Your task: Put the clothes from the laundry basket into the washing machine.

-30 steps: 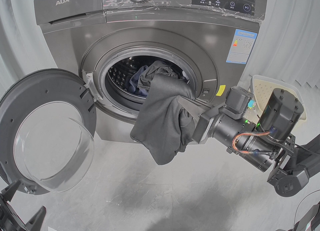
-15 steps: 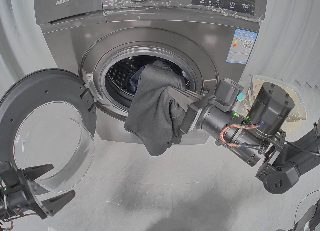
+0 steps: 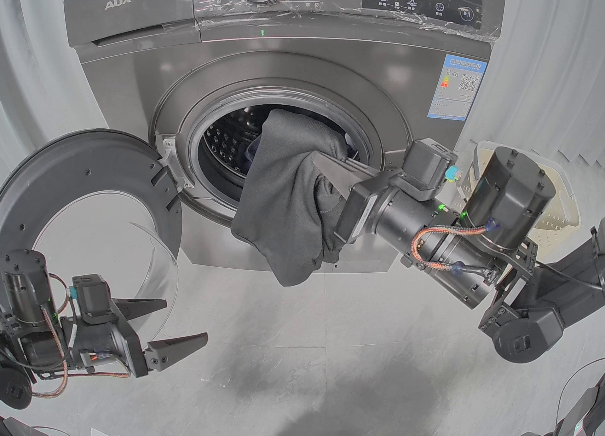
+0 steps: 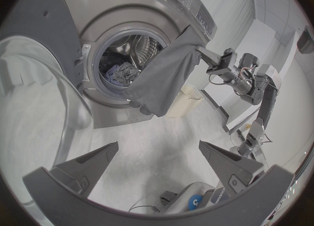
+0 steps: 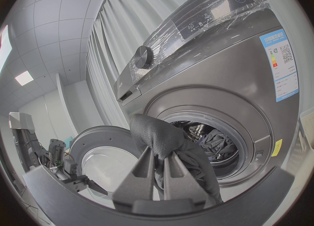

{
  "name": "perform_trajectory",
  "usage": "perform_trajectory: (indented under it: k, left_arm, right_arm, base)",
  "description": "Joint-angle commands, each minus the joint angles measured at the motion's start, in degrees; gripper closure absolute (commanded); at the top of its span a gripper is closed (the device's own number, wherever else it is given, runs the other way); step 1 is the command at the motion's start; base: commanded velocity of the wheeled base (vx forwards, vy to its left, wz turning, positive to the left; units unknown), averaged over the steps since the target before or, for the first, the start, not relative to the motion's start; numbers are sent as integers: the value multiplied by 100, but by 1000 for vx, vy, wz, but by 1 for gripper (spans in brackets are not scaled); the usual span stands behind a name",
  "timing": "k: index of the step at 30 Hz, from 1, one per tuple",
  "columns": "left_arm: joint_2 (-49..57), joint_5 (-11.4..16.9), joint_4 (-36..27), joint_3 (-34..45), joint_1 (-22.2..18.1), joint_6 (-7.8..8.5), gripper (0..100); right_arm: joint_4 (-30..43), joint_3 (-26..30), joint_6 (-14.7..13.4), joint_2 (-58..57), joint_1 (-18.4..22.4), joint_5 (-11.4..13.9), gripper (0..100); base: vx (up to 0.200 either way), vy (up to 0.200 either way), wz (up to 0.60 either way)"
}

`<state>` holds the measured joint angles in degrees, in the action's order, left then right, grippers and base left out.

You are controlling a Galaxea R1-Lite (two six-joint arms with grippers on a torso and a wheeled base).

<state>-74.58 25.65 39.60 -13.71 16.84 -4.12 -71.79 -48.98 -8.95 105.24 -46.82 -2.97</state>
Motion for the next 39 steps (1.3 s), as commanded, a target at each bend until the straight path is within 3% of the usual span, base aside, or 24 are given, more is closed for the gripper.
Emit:
perform_trajectory:
  k: [1, 4, 7, 9, 10, 16, 20, 22, 23, 25, 28, 31, 32, 33, 39]
  left_arm:
    - [-1419, -16, 461, -465, 259, -177, 0]
    - [-1981, -42, 971, -729, 391, -291, 0]
    - [-2421, -42, 1332, -923, 391, -528, 0]
    - [-2421, -42, 1332, -923, 391, -528, 0]
    - [-2746, -34, 1648, -1037, 417, -713, 0]
    - [-3414, -16, 2210, -1309, 461, -827, 0]
    - [-3765, -25, 2667, -1476, 461, -1117, 0]
    - [-3765, -25, 2667, -1476, 461, -1117, 0]
    - [-4020, -42, 3010, -1599, 461, -1249, 0]
    - [-4170, -51, 3186, -1678, 452, -1275, 0]
    - [-4548, -60, 3757, -1863, 417, -1469, 0]
    - [-4618, -60, 4030, -1924, 435, -1706, 0]
    - [-4618, -60, 4047, -1924, 435, -1715, 0]
    - [-4644, -60, 4188, -1942, 452, -1838, 0]
    - [-4688, -60, 4566, -1942, 461, -1961, 0]
  right_arm:
    - [-2, -24, -2, -12, -2, -1, 100]
    - [-2, -15, -10, -21, -11, -1, 100]
    - [-10, -6, -10, -39, -46, -1, 100]
    - [-10, -6, -10, -39, -46, -1, 100]
    - [-10, 20, -10, -56, -90, -10, 100]
    - [-10, 11, -10, -56, -152, -10, 100]
    - [-10, 3, -10, -48, -222, -124, 100]
    - [-10, 3, -10, -48, -222, -124, 100]
    - [-10, 11, -10, -48, -257, -195, 100]
    - [-10, 11, -10, -48, -266, -204, 100]
    - [-10, 29, -19, -56, -275, -212, 100]
    - [-10, 55, -63, -65, -275, -212, 100]
    - [-10, 55, -63, -65, -275, -212, 100]
    - [-10, 64, -72, -56, -275, -221, 100]
    - [-10, 55, -81, -39, -310, -221, 100]
  base:
    - [0, 0, 0]
    - [0, 0, 0]
    - [0, 0, 0]
    - [0, 0, 0]
    - [0, 0, 0]
    - [0, 0, 0]
    - [0, 0, 0]
    - [0, 0, 0]
    - [0, 0, 0]
    - [0, 0, 0]
    - [0, 0, 0]
    - [0, 0, 0]
    - [0, 0, 0]
    - [0, 0, 0]
    - [0, 0, 0]
